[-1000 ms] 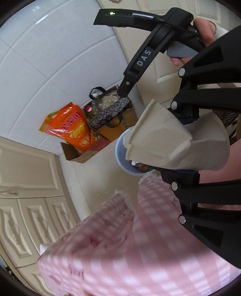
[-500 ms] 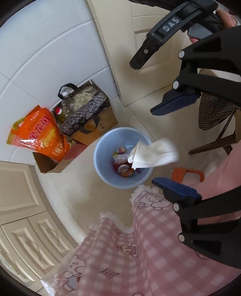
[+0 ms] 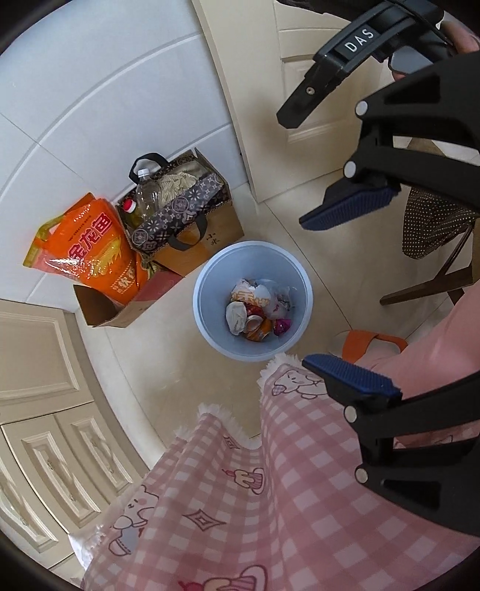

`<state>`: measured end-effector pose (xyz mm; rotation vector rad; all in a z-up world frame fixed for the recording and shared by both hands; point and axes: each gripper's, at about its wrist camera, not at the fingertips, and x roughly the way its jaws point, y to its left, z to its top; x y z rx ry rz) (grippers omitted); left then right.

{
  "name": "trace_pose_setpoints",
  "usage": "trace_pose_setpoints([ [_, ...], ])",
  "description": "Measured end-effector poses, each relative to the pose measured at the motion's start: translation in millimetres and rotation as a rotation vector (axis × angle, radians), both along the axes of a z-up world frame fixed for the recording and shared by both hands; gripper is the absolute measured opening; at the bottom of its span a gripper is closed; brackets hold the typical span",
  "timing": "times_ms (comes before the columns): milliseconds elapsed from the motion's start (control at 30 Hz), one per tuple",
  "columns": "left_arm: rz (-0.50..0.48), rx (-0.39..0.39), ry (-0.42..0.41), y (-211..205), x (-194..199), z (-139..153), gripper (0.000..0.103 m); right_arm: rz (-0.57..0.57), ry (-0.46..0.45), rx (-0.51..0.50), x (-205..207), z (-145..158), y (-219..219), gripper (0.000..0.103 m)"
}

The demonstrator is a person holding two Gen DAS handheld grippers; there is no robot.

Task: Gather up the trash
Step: 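Open both tools to drop the cup and bag into the bin, then move both tools back over the table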

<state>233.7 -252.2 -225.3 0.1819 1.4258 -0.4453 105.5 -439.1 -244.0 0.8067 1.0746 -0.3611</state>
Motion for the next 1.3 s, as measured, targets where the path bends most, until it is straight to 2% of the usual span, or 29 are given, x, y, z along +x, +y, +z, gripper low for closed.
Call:
trace_pose_setpoints([
  [533, 0.006, -0.056, -0.084, 37, -30, 41, 0.068, 0.04, -0.075, -0.045, -15, 39, 41, 0.081],
  [867, 0.001, -0.107, -0.167, 63, -57, 79, 0.068, 0.052, -0.118, -0.087, -38, 66, 71, 0.081],
  [1133, 0.018, -0.158, -0.245, 101, -70, 113, 0.068, 0.086, -0.177, -0.141, -47, 98, 108, 0.081],
  [1300, 0.073, -0.187, -0.289, 137, -71, 133, 0.068, 0.141, -0.209, -0.162, -40, 115, 136, 0.081],
])
